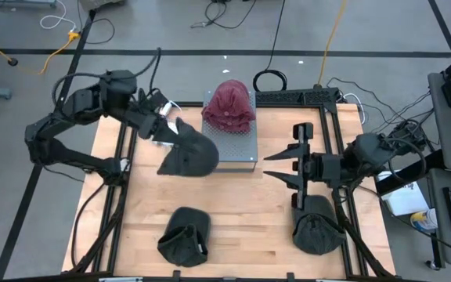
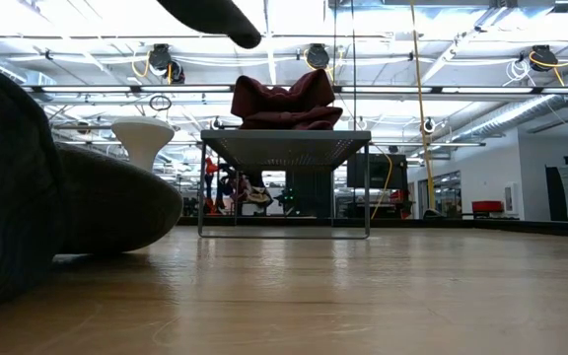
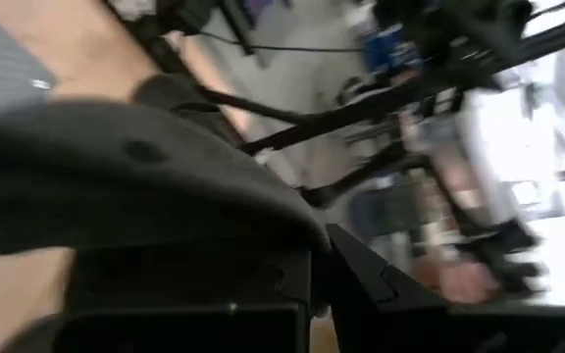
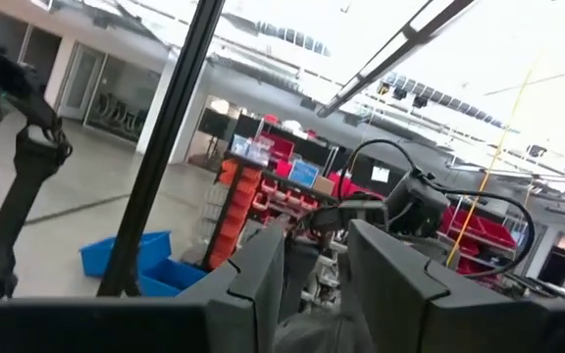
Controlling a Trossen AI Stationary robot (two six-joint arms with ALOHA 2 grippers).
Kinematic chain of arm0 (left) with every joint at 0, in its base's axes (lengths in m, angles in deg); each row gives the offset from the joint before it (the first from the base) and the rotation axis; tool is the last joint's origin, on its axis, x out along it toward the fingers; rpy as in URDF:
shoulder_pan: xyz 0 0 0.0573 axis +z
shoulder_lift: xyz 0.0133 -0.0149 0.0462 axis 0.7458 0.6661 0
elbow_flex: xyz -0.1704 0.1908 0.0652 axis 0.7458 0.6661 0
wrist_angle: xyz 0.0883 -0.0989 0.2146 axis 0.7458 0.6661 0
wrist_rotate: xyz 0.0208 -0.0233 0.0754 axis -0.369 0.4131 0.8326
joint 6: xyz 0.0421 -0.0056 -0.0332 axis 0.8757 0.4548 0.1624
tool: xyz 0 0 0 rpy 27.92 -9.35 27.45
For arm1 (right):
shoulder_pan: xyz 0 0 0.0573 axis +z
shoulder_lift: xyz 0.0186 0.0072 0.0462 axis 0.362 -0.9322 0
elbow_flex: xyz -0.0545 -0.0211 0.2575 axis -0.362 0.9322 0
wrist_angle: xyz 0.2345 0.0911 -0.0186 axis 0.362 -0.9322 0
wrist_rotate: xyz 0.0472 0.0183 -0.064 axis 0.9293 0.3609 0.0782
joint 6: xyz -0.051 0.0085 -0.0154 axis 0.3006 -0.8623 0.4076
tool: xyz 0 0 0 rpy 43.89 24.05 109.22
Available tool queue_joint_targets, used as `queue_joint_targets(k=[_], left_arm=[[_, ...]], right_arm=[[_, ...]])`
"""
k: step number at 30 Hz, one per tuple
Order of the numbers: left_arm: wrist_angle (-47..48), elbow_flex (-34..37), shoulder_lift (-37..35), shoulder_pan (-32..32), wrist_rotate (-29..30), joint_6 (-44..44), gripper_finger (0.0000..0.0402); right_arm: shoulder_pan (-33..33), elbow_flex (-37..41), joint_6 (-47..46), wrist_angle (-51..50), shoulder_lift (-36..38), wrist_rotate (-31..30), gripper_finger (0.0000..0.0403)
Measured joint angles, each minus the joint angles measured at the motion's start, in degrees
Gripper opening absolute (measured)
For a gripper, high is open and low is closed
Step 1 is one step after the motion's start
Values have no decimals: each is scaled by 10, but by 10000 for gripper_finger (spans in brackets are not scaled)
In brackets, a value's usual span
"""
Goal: Pick & Place hat
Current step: Put the top right black cap on the shelf
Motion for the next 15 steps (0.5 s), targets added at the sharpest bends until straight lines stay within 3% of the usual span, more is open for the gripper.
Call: queue_joint_targets(k=[5,15], left_arm=[[91,-76,56,-43,66,56,14],[146,-152,144,-105,121,84,14]], right_arm=[[0,0,12,27,3,0,110],[0,0,129,28,23,0,110]])
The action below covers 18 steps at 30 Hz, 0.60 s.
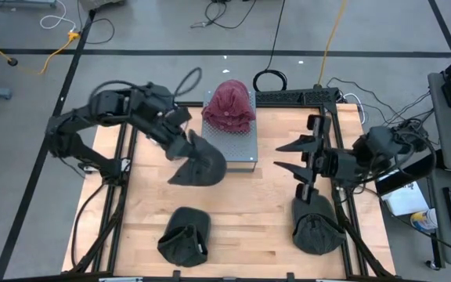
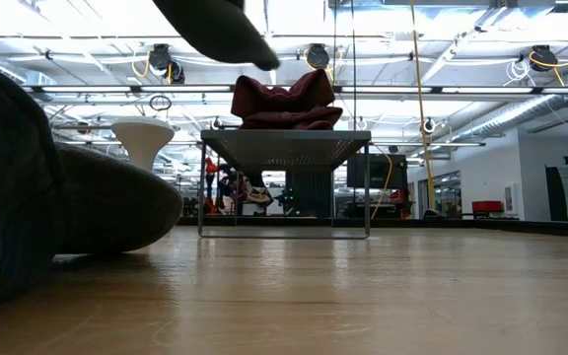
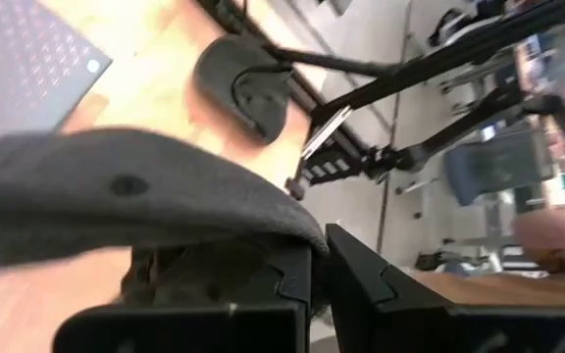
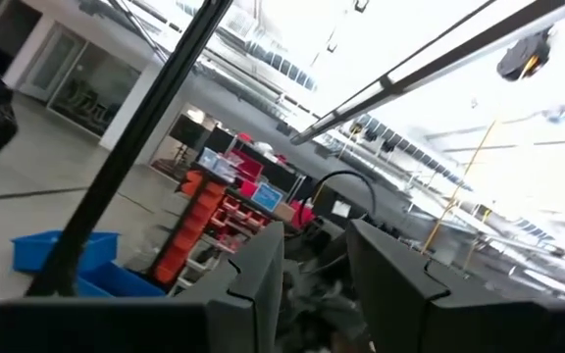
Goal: Pick & Place hat
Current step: Put the top right black cap on the shelf
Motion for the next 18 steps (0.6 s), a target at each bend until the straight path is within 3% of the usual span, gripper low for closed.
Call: queue_joint_targets(k=[8,18], left_arm=[[68,-29,59,-41,66,62,14],[76,-30,99,-75,121,168,14]], right_arm=[[0,0,40,0,14,0,110],[0,0,54,0,24,-1,110]])
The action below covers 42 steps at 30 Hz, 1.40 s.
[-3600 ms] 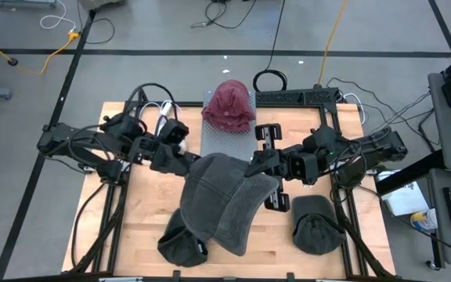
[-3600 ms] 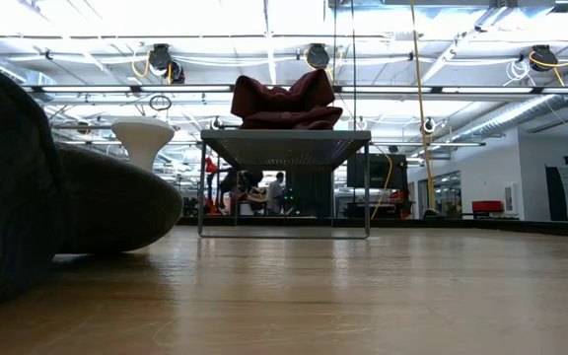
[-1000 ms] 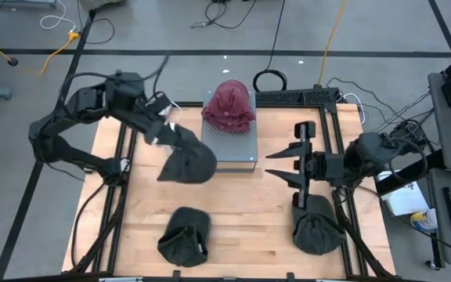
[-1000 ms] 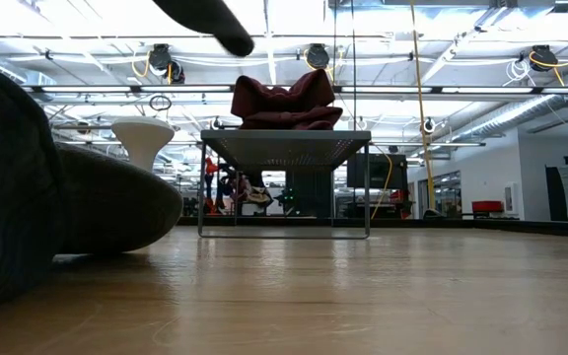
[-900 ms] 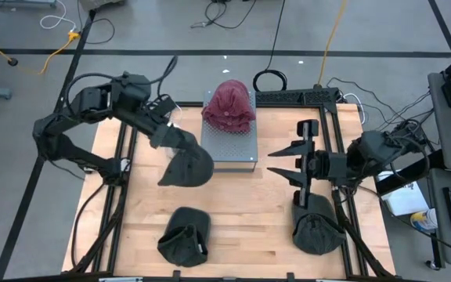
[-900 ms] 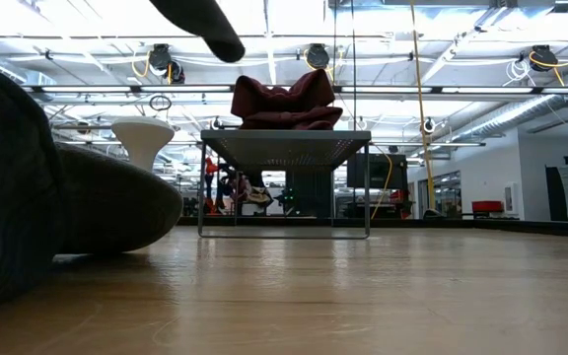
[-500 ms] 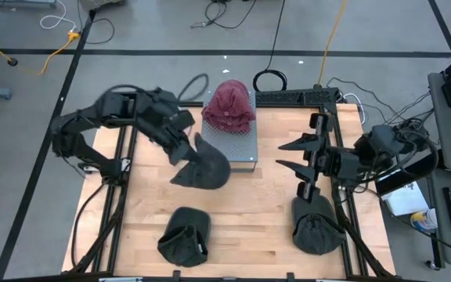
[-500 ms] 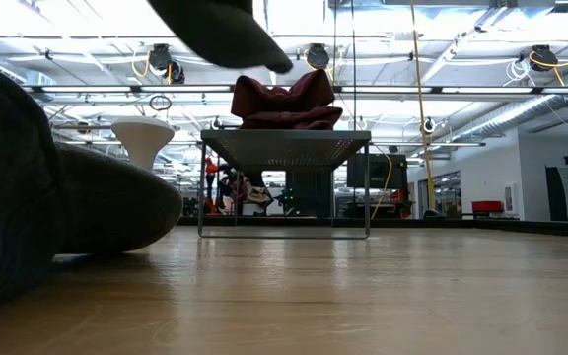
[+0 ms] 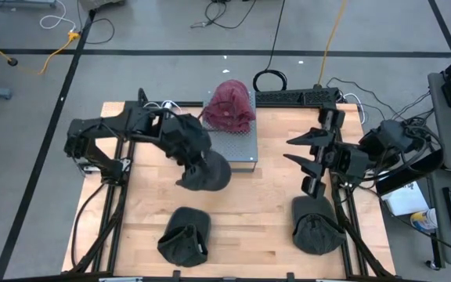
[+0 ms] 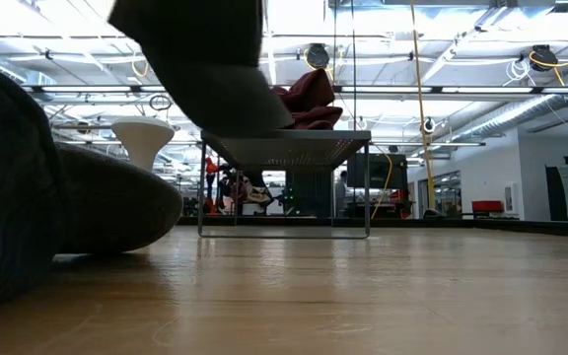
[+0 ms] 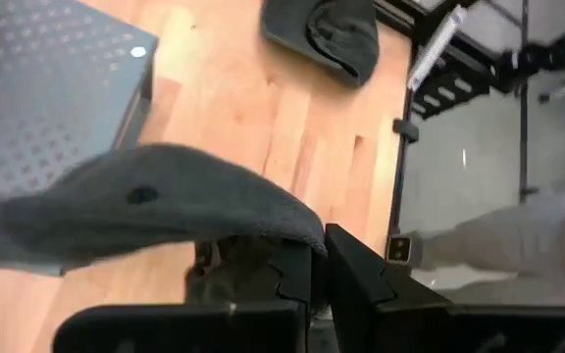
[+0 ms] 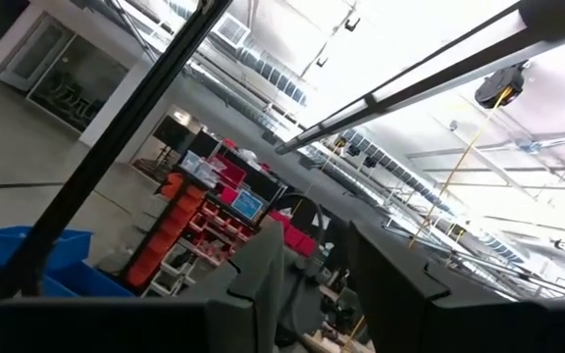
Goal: Pick & Place hat
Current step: Put the top right black cap on the shelf
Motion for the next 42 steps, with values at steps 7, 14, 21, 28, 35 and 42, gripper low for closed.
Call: queue_joint_targets(k=[7,14,21,28,35,42], left_arm=[[-13,0,1,-13,73,99,14],[-64,0,-2,-17,177,323,14],[-103,0,-2,1,263,542,14],[-114,0,-2,45,267,677,14],[-172,0,-7,66,221,704,14],[-140,1,5,66,194,710,14]], right_arm=[[0,0,28,0,0,-1,110],[0,0,31,1,0,-1,110],[0,0,30,14,0,-2,110],[0,0,30,22,0,-2,110],[0,0,30,22,0,-2,110],[0,0,31,22,0,-4,110]])
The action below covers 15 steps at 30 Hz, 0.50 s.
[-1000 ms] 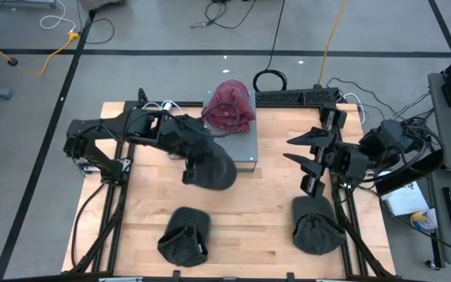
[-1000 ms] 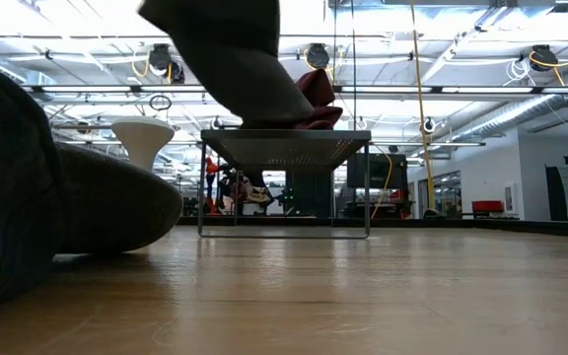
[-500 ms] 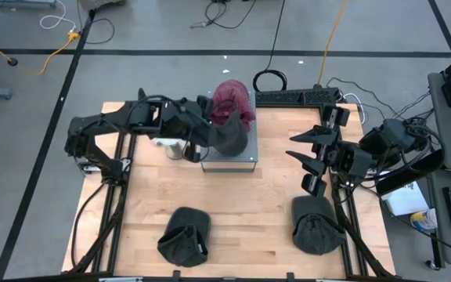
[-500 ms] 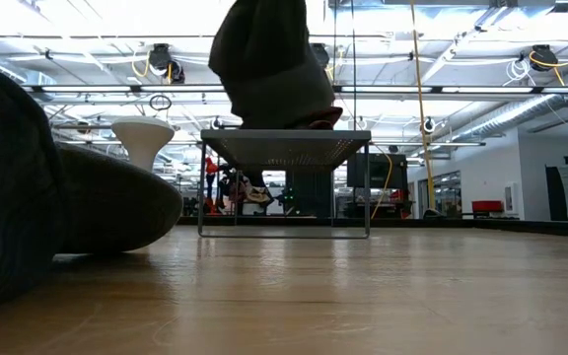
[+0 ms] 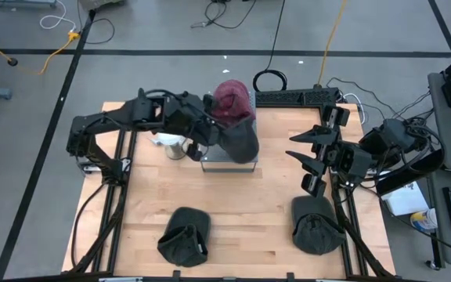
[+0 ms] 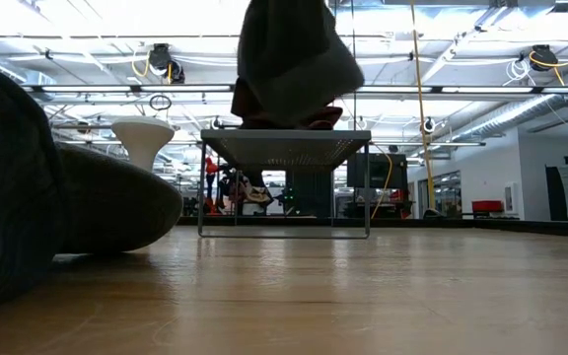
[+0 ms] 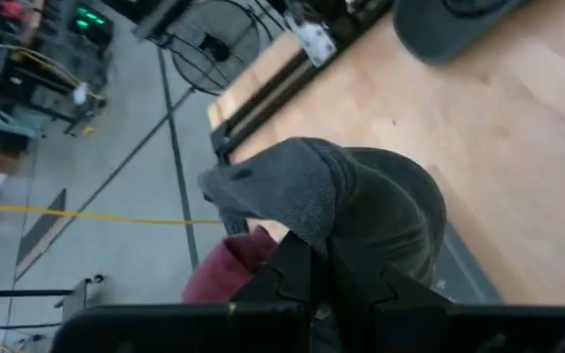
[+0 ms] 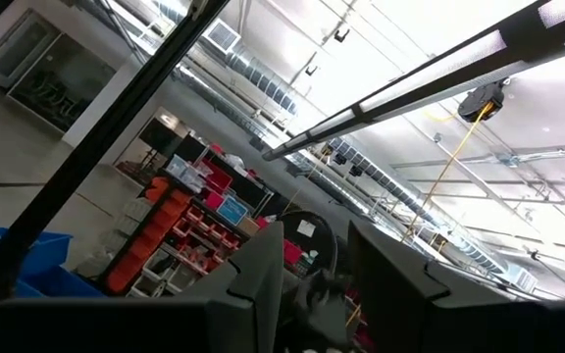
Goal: Pick & Place hat
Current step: Put the top right black cap on the shelf
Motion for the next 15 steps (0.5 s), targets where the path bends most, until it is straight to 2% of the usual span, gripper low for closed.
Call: queue_joint_targets(k=[3,9,15], left_arm=[[9,1,10,4,12,8,14],[-22,1,33,22,97,14,14],[-13,1,28,29,91,32,14]], right_arm=[[0,0,0,4,0,-19,110],[0,0,0,4,0,-44,110],[0,0,2,4,0,-44,110]])
